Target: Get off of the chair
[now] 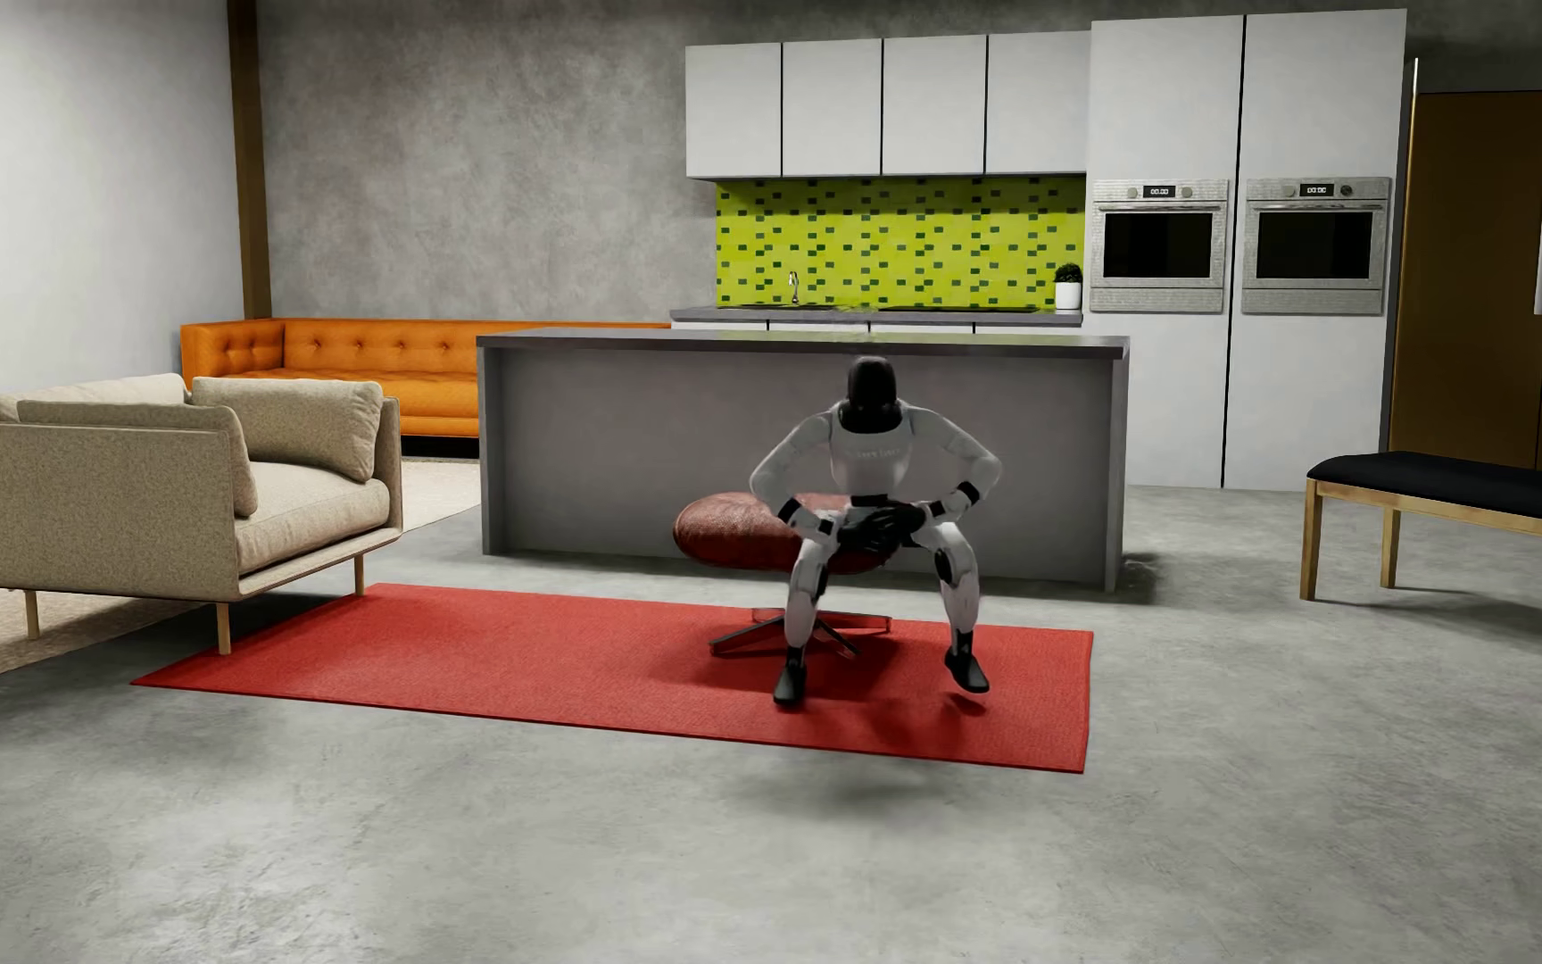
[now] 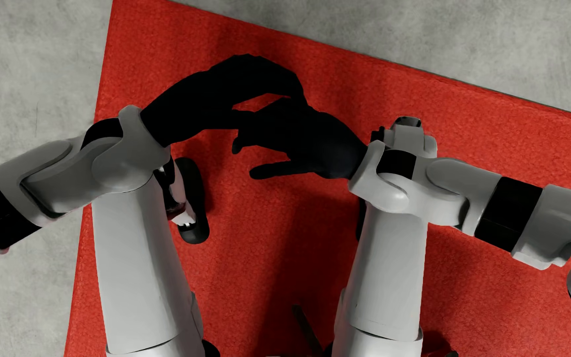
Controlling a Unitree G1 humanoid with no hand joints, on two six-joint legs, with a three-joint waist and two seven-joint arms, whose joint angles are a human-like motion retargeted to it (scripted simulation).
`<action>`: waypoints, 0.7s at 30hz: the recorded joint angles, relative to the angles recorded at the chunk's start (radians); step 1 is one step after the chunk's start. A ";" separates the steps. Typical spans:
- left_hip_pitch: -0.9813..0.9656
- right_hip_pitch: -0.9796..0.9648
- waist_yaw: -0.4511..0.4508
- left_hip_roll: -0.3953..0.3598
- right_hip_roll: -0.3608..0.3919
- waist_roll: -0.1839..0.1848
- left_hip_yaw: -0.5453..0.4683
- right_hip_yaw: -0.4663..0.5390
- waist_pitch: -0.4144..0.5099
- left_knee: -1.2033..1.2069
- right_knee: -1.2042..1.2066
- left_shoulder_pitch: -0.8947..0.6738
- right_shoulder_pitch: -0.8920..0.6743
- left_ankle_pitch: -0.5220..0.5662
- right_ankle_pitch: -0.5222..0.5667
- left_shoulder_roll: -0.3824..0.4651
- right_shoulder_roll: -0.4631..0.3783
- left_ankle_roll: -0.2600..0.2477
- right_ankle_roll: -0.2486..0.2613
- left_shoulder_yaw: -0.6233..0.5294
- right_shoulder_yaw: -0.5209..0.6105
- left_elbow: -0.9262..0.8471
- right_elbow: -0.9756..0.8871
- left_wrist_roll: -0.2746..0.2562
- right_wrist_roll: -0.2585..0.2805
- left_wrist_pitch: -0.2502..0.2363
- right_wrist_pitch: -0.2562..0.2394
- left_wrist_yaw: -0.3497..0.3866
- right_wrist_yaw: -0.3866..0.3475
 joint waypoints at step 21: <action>1.390 1.364 0.016 -0.234 0.041 0.031 0.155 -0.378 -0.672 -1.867 -1.704 0.741 0.868 0.431 0.314 -0.808 0.619 0.189 -0.194 0.437 -0.672 1.104 0.857 0.271 -0.067 0.248 0.094 -0.554 0.840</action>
